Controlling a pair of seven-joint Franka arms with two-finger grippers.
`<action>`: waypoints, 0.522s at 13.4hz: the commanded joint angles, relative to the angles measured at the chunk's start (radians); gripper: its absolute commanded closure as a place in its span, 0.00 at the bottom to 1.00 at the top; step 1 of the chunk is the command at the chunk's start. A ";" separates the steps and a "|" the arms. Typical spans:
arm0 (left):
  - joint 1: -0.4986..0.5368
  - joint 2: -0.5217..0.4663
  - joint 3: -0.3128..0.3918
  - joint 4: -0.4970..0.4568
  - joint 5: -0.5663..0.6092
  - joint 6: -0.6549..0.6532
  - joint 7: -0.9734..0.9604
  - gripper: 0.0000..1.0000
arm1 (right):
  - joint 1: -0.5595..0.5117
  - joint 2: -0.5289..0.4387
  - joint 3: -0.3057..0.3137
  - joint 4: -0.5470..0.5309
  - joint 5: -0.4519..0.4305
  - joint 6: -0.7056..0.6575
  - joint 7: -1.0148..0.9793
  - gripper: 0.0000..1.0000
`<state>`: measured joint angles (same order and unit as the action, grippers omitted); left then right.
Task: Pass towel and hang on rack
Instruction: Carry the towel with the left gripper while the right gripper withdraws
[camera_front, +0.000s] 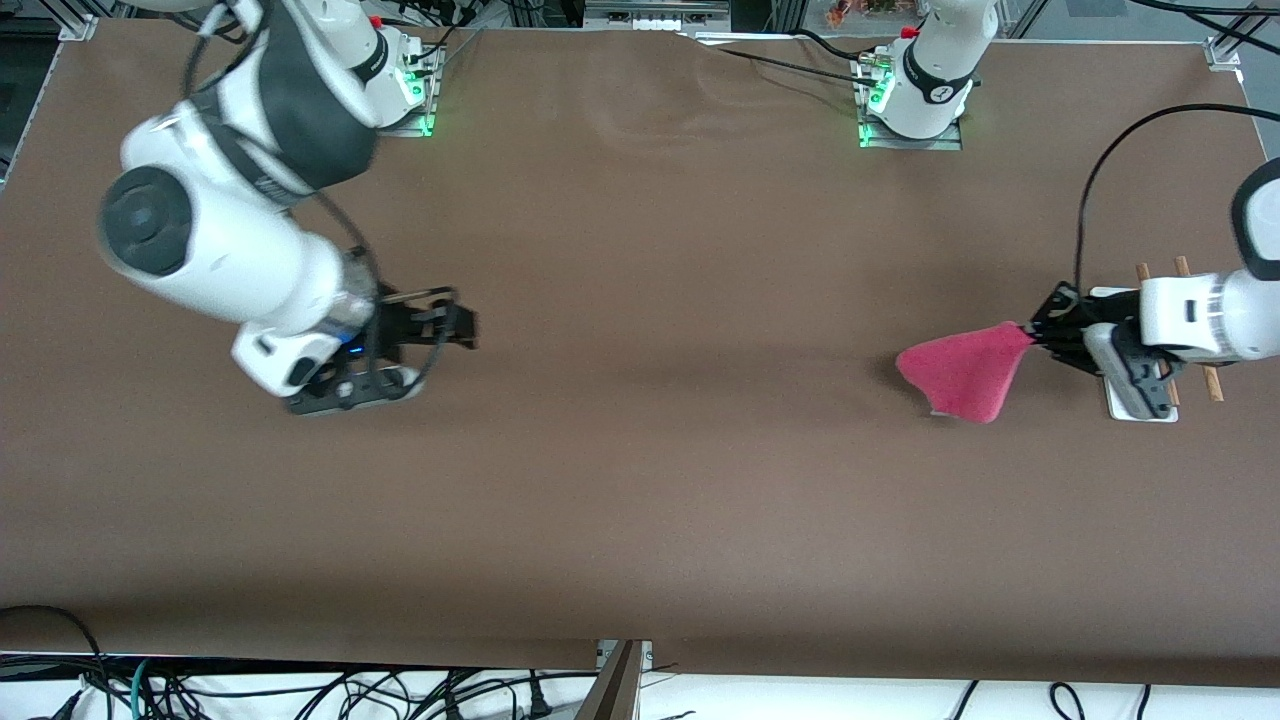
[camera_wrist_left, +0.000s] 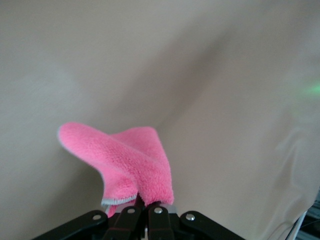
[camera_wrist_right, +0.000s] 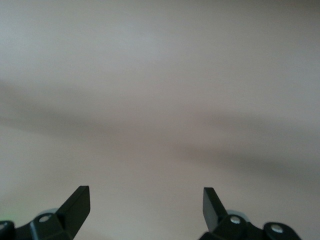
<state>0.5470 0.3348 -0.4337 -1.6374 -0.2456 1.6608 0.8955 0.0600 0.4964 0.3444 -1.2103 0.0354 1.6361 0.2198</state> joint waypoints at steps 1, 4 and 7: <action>0.115 -0.002 -0.014 0.017 0.095 -0.032 0.063 1.00 | -0.038 -0.059 -0.040 0.006 -0.044 -0.081 -0.051 0.00; 0.218 0.007 -0.013 0.017 0.189 -0.032 0.146 1.00 | -0.066 -0.149 -0.060 0.002 -0.158 -0.177 -0.065 0.00; 0.270 0.015 -0.011 0.040 0.221 -0.021 0.212 1.00 | -0.087 -0.263 -0.215 -0.096 -0.121 -0.112 -0.060 0.00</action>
<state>0.7981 0.3375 -0.4306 -1.6321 -0.0588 1.6497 1.0704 -0.0082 0.3232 0.2056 -1.2025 -0.1056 1.4836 0.1618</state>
